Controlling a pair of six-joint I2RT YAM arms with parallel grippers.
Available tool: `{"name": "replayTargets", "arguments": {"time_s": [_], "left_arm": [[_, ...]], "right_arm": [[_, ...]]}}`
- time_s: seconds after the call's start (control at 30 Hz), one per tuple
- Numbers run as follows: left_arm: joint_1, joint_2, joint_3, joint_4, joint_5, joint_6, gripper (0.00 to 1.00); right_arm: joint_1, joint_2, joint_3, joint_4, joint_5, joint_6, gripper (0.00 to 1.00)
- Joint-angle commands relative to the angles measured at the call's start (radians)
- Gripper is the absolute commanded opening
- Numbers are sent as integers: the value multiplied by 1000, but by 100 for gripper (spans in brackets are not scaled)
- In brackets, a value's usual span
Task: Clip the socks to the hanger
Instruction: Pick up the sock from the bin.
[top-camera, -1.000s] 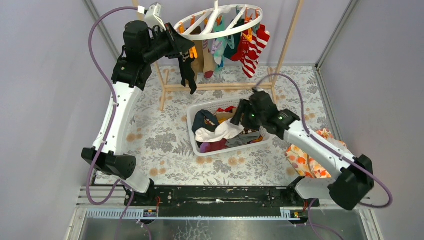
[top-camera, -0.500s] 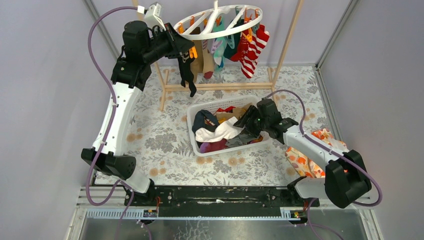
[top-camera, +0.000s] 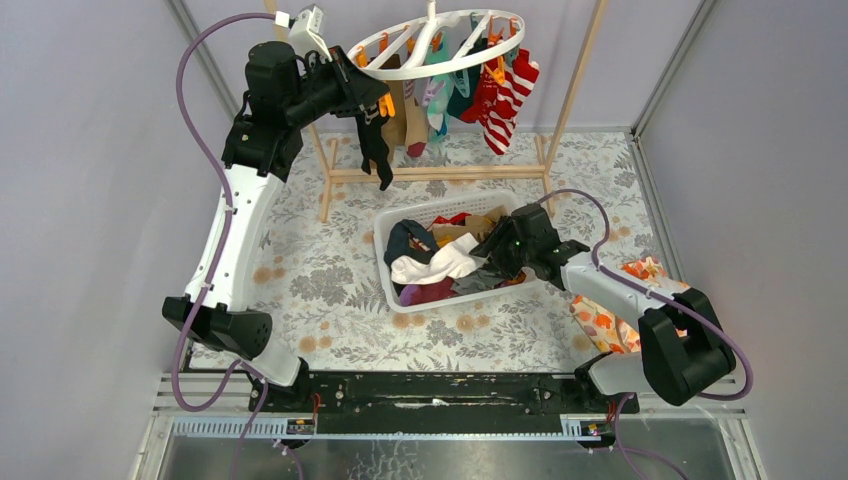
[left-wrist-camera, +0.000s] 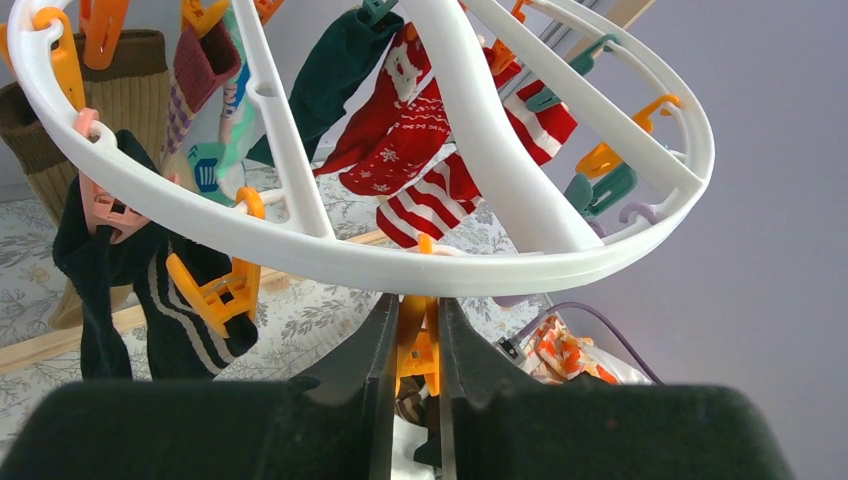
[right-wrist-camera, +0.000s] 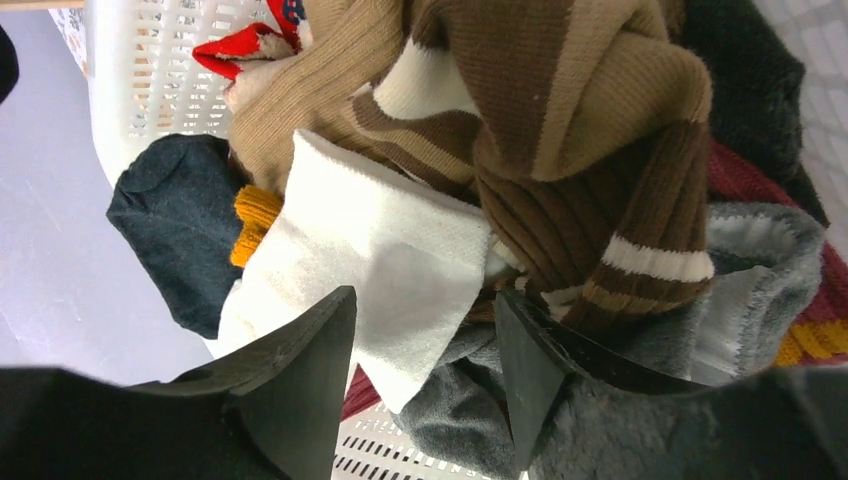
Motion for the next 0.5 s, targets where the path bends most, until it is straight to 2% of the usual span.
{"name": "replayTargets", "arguments": {"time_s": [0.0,0.1,0.2,0.33,0.47], "left_arm": [[-5,-32,27,32,19,10,0],[-5,-30,32,32,19,8,0],[-5,-27,35,32,22,7,0],[-5,-26,37,31,22,6,0],[-5,-31,35,31,20,11,0]], "right_arm": [[-11,-20,-1,13,47,9,61],[-18,-20,-35,74,26,25,60],[-28,-10,-84,224,-25,63,59],[-48,17,-124,392,-109,123,53],[-53,-20,-151,489,-111,140,49]]}}
